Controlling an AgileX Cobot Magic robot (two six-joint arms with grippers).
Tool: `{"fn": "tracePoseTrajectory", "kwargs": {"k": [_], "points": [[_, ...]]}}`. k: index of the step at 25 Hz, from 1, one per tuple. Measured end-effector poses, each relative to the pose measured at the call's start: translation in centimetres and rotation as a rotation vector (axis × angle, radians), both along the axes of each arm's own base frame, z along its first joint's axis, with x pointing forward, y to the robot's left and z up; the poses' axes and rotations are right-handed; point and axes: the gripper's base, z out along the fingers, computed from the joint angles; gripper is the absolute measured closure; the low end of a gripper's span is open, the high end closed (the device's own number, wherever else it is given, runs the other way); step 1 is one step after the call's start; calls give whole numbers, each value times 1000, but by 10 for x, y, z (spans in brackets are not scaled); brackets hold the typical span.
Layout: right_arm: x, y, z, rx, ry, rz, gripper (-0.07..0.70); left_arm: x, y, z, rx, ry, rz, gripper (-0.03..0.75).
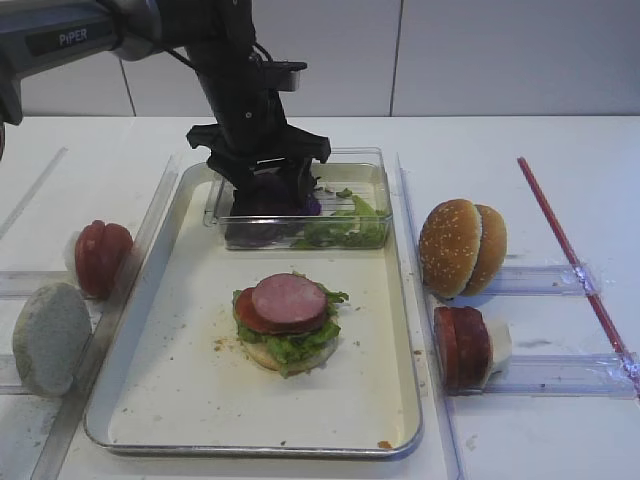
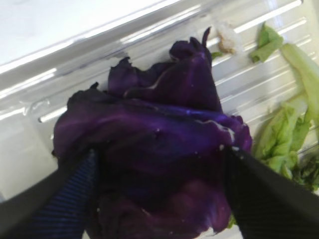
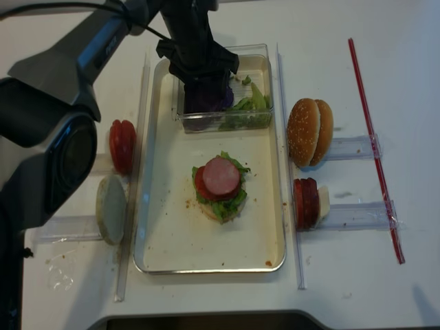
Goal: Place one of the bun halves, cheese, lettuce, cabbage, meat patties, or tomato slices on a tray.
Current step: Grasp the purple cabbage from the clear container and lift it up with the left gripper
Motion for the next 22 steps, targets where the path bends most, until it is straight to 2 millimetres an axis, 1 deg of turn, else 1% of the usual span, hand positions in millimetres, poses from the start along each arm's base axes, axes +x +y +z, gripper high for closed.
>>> {"fn": "tracePoseTrajectory", "kwargs": {"k": [2, 7, 11, 15, 22], "points": [[0, 0, 0, 0, 0, 0, 129, 0, 0, -2, 1, 4, 0, 246], [0, 0, 0, 0, 0, 0, 129, 2, 0, -4, 3, -1, 1, 387], [0, 0, 0, 0, 0, 0, 129, 2, -1, -3, 1, -5, 1, 481], [0, 0, 0, 0, 0, 0, 129, 2, -1, -3, -1, -9, 1, 515], [0, 0, 0, 2, 0, -1, 129, 2, -1, 0, -6, -10, 18, 526]]}}
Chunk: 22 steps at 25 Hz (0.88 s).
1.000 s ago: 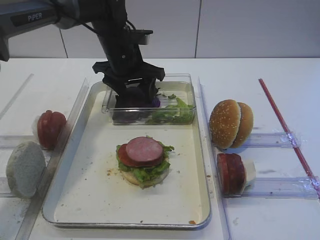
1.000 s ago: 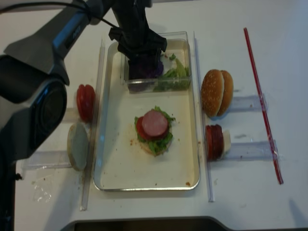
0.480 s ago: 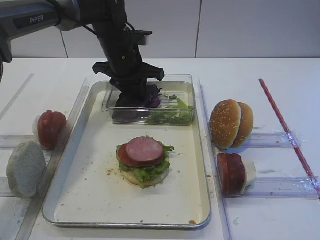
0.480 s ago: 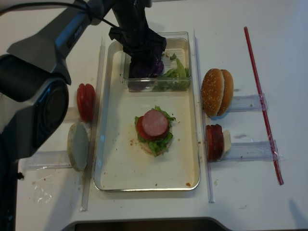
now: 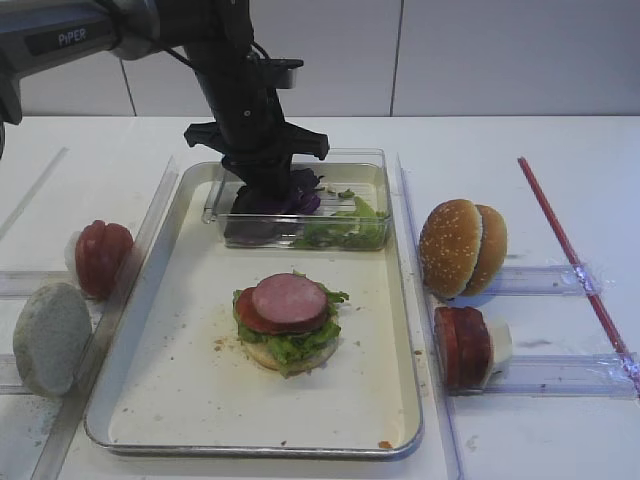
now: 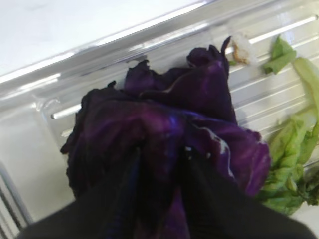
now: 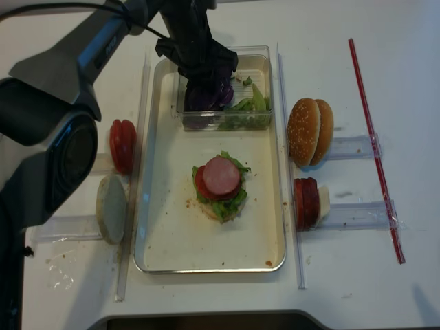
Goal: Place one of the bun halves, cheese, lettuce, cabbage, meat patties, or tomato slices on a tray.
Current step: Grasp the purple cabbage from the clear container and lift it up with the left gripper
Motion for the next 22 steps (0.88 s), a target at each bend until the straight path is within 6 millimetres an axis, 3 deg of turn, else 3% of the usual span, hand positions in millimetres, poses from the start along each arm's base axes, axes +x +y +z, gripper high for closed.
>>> {"fn": "tracePoseTrajectory", "kwargs": {"k": [22], "points": [[0, 0, 0, -1, 0, -1, 129, -13, -6, 30, -32, -39, -14, 533]]}}
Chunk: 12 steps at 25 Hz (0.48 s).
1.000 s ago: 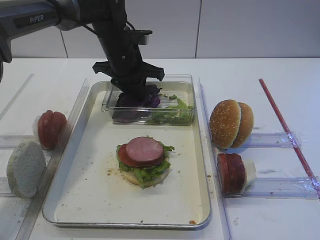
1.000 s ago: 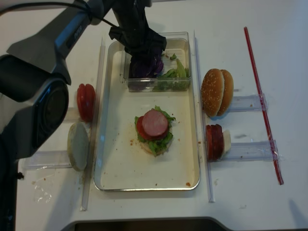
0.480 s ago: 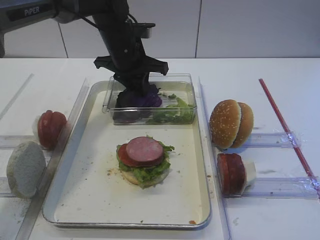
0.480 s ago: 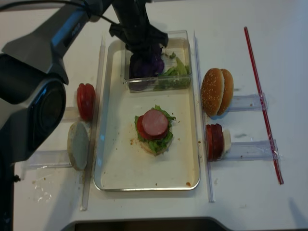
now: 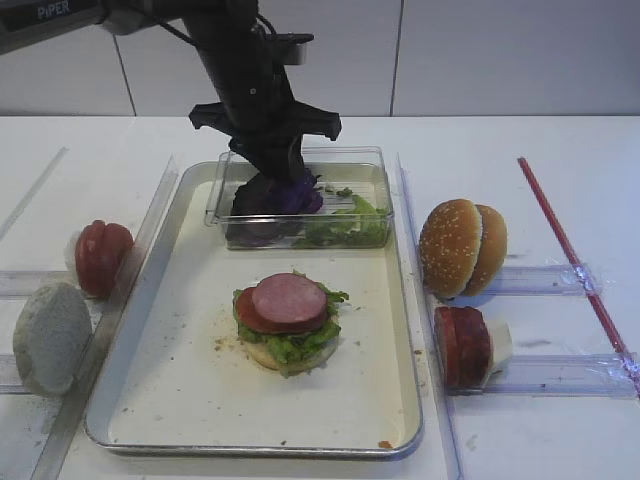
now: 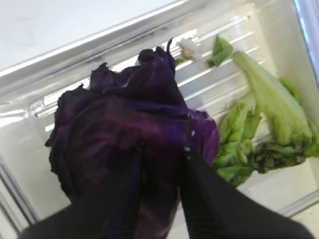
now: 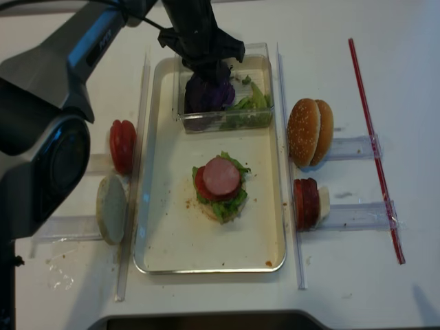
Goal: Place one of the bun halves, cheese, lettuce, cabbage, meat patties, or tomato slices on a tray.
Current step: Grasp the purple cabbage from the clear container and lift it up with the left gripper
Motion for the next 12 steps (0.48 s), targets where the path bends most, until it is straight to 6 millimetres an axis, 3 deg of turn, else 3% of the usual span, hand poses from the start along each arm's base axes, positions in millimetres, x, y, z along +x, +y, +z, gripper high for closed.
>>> {"fn": "tracePoseTrajectory", "kwargs": {"k": [6, 12], "points": [[0, 0, 0, 0, 0, 0, 129, -5, 3, 19, -16, -34, 0, 533], [0, 0, 0, -2, 0, -1, 129, -6, 4, 19, -6, -36, -1, 534]]}}
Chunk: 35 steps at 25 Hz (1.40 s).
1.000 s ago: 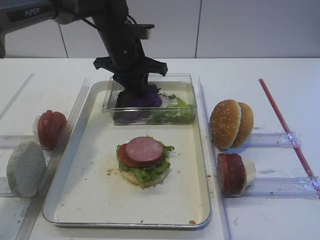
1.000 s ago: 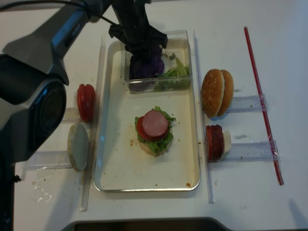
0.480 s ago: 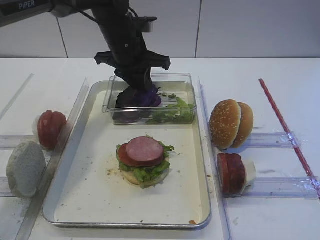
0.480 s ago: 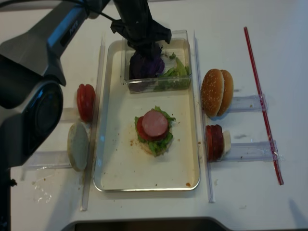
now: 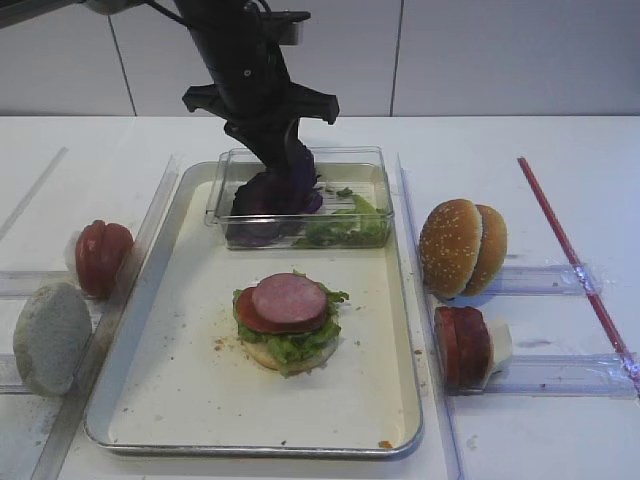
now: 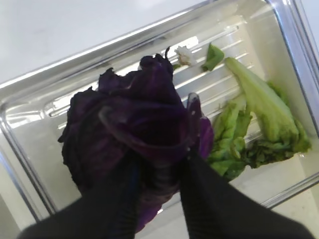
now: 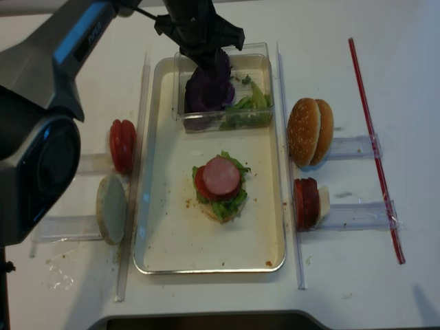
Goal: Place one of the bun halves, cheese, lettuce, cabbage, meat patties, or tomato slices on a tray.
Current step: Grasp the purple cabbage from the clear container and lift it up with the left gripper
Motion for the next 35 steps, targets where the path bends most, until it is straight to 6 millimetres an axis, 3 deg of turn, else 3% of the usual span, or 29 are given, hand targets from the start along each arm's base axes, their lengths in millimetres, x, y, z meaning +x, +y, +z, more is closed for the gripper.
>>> {"fn": "tracePoseTrajectory", "kwargs": {"k": [6, 12, 20, 35], "points": [[0, 0, 0, 0, 0, 0, 129, 0, 1, 0, 10, -5, 0, 540], [0, 0, 0, 0, 0, 0, 129, 0, 1, 0, 9, -4, 2, 648], [0, 0, 0, 0, 0, 0, 129, 0, 0, 0, 0, 0, 2, 662], [0, 0, 0, 0, 0, 0, 129, -16, 4, 39, -69, -49, 9, 663]]}}
